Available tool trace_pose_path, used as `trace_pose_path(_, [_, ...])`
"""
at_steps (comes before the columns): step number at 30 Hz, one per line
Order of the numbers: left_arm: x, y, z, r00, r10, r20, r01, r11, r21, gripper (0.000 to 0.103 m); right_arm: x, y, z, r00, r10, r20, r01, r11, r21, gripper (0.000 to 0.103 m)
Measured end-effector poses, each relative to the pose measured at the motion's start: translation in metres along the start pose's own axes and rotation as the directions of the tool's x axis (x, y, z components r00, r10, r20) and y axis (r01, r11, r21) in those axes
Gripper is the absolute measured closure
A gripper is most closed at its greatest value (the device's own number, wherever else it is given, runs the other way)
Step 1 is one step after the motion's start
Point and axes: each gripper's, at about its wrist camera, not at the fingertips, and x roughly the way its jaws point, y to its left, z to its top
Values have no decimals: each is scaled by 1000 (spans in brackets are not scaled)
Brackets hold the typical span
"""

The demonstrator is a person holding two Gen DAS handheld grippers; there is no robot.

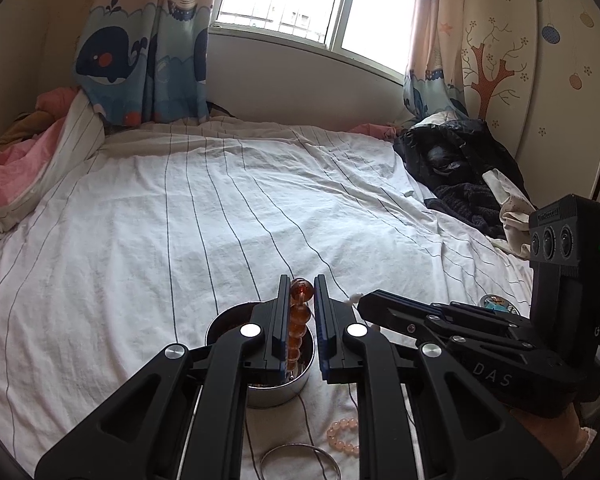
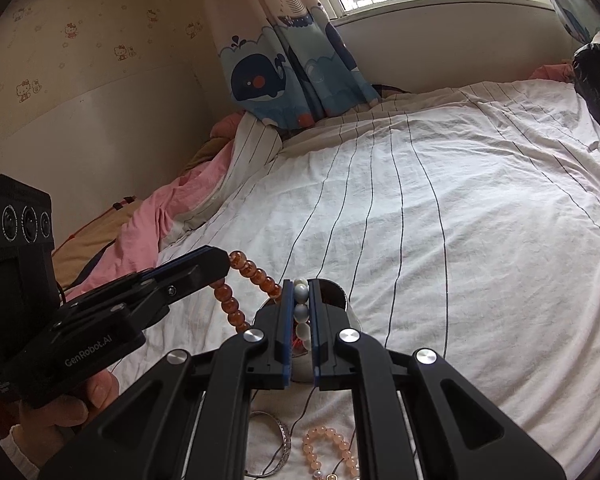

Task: Organize jewelry
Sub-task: 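Lower both bracelets into the silver tin and open both tools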

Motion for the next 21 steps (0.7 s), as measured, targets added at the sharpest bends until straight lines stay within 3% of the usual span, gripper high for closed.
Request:
trace_pose_path(4, [16,12,-2,1000,-21,-21,20,998,-57,92,7,0,11,1000,22,11,-22,1000,9,95])
trace_pose_path(6, [39,21,-7,994,-25,-111,16,997,-81,92,13,1,16,999,44,11,-45,999,22,95])
trace_pose_path(9, [72,41,-23,970,47,-240,-74,992,-106,92,32,-4,19,993,114,-21,-111,989,95,95])
trace_pose_path(13, [58,53,-30,972,86,-217,-114,986,-119,91,66,-12,7,987,84,-133,-68,990,121,95])
trace_pose_path(17, [38,58,-34,974,112,-198,-136,985,-109,82,84,-14,-8,976,36,-213,-15,995,97,94])
trace_pose_path(18, [33,60,-35,974,114,-198,-138,984,-110,82,83,-13,-10,977,3,-212,13,997,76,82])
trace_pose_path(21, [20,60,-42,971,131,-198,-154,982,-106,78,73,-9,-12,983,-56,-174,62,998,25,68])
